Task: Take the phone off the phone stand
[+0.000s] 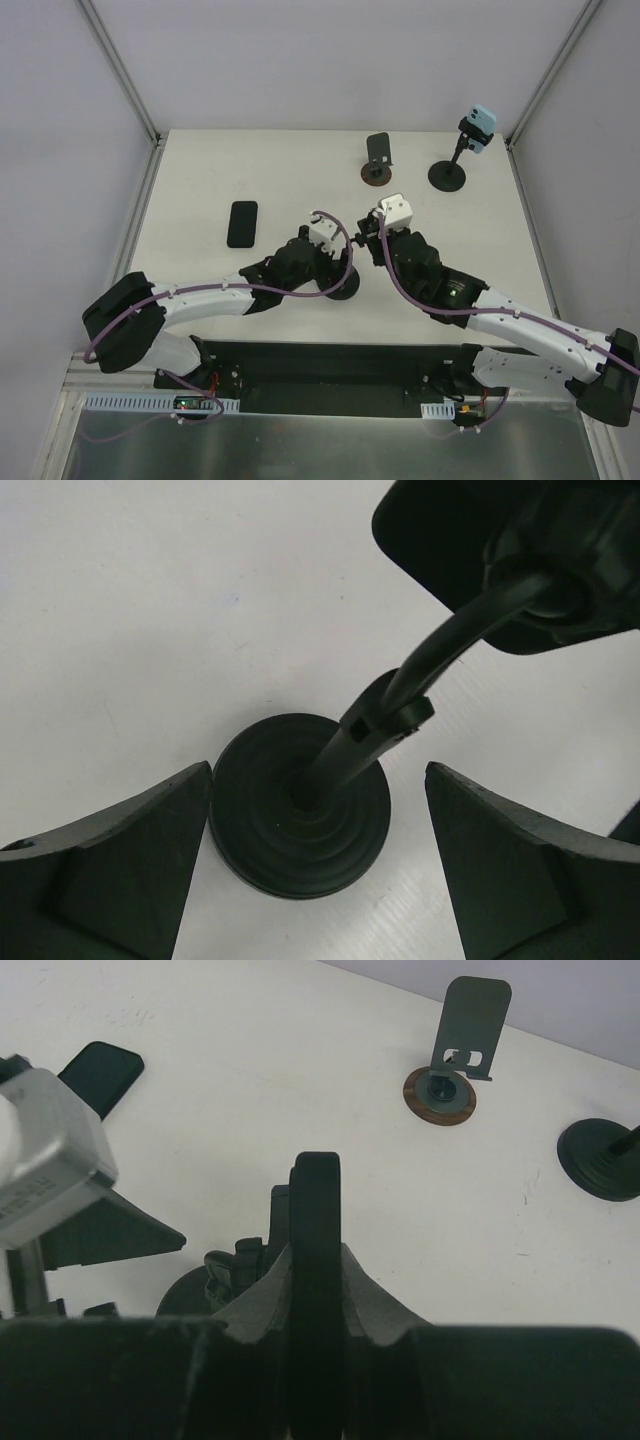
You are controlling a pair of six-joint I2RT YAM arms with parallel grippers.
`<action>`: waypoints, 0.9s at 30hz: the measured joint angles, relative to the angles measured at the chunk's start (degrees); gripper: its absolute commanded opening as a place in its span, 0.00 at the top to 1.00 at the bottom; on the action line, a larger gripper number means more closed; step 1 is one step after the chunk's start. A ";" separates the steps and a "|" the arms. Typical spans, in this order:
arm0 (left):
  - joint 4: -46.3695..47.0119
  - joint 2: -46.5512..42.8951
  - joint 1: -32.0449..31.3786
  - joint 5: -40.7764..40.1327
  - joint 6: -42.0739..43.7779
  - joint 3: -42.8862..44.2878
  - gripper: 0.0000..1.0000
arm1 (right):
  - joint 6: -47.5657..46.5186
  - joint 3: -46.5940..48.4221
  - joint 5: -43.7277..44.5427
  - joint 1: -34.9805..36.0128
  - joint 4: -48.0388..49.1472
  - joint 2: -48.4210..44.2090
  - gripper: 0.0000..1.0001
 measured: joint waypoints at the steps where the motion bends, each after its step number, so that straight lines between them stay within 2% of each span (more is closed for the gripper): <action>1: 0.24 1.22 -0.35 -1.38 -0.33 0.37 0.24 | 0.39 0.33 0.33 0.13 -0.46 0.24 0.78; 2: 0.50 2.14 -0.57 -2.40 -0.59 0.74 0.29 | 0.74 0.66 0.44 0.20 -0.79 0.48 0.75; 3: 0.63 3.19 -0.72 -3.39 -0.94 1.29 0.48 | 1.07 0.96 0.46 0.26 -0.98 0.72 0.68; 5: 1.01 4.68 -0.96 -4.76 -2.25 2.34 0.64 | 1.75 1.88 0.44 0.37 -0.94 0.98 0.59; 6: 1.29 5.09 -1.01 -5.01 -2.38 2.71 0.73 | 2.03 2.47 0.35 0.46 -0.90 0.98 0.52; 7: 1.60 5.35 -1.11 -5.51 -2.58 2.93 0.86 | 2.23 3.10 0.31 0.50 -0.79 0.96 0.48; 8: 1.86 5.44 -1.38 -5.68 -2.73 3.04 0.93 | 2.51 3.54 0.22 0.50 -0.70 0.94 0.42; 10: 1.97 5.44 -1.42 -6.19 -1.07 3.06 1.00 | 2.58 4.22 0.00 0.57 -0.66 0.70 0.33; 11: 2.01 5.44 -1.38 -6.16 -0.96 3.04 1.00 | 2.54 4.33 -0.15 0.57 -0.66 0.42 0.25; 14: 2.64 5.44 -0.87 -5.46 -0.22 3.06 1.00 | 2.19 4.37 -0.94 0.57 -1.14 -0.98 0.12; 17: 2.99 5.38 -0.04 -2.84 1.97 2.86 1.00 | 1.07 4.76 -2.19 0.55 -2.01 -2.86 0.05; 21: 3.39 4.87 3.17 4.55 5.09 2.40 1.00 | -0.74 5.25 -4.81 0.31 -2.69 -6.32 0.03; 27: 3.87 4.72 11.15 21.79 9.22 1.92 1.00 | -3.74 4.92 -10.21 -0.57 -4.09 -13.29 0.02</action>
